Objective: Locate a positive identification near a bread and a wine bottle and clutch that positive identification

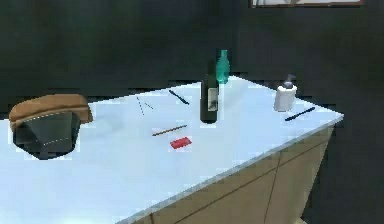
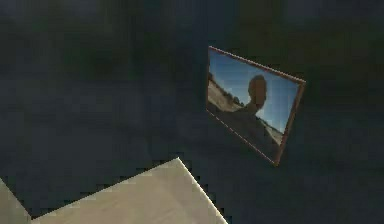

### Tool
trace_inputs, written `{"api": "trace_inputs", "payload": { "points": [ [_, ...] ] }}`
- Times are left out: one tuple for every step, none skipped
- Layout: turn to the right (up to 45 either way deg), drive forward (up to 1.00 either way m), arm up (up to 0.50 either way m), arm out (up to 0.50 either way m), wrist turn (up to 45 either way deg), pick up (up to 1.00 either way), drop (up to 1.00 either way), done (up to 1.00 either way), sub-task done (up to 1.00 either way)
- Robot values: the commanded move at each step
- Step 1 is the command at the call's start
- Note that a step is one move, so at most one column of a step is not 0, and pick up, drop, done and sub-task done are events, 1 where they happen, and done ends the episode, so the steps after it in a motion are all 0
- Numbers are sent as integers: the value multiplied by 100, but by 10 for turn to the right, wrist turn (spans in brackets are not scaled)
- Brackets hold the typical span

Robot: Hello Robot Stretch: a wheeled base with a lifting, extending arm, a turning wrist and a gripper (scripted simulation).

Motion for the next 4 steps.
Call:
{"api": "trace_inputs", "payload": {
  "points": [
    [-450,0,0,0,0,0,0,0,0],
    [-420,0,0,0,0,0,0,0,0],
    [-60,0,0,0,0,0,0,0,0],
    [450,0,0,0,0,0,0,0,0]
  ]
}}
